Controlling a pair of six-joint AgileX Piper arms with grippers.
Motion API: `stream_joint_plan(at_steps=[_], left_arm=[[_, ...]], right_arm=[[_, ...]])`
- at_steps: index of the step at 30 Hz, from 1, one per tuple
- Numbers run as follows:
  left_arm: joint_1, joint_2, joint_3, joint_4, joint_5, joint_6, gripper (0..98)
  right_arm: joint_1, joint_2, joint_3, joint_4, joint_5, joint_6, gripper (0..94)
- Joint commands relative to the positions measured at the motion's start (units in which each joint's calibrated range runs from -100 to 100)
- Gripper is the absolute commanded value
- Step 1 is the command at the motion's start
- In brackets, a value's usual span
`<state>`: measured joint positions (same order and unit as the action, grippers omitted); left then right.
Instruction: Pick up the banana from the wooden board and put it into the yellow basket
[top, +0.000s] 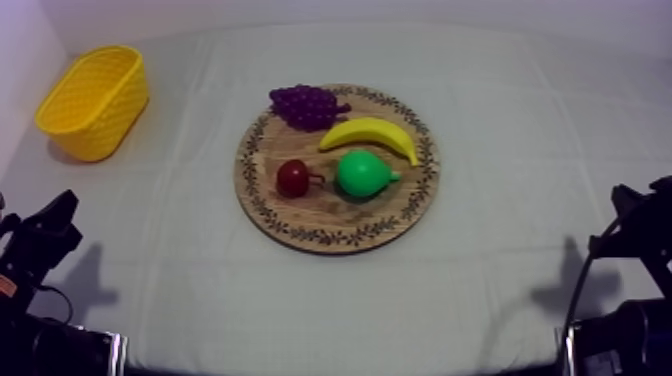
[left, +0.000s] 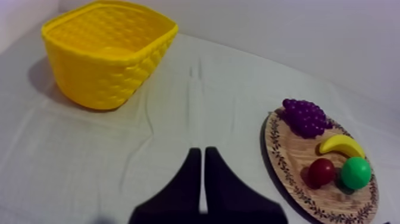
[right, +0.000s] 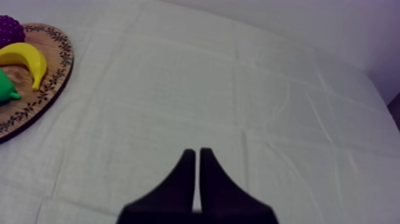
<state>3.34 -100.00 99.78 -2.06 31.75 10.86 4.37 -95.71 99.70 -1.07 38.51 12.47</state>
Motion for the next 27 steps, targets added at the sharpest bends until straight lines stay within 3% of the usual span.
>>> stream_joint_plan(at_steps=[1,27], left_arm=[[0.02,0.0,0.0,0.04,0.02,-0.17,0.1],[-0.11,4.03,-4.08,0.08,0.02,-3.32,0.0]], right_arm=[[-0.01,-0.04,-0.03,0.02,0.04,0.01,0.6],[-0.01,-0.04,-0.03,0.02,0.04,0.01,0.6]])
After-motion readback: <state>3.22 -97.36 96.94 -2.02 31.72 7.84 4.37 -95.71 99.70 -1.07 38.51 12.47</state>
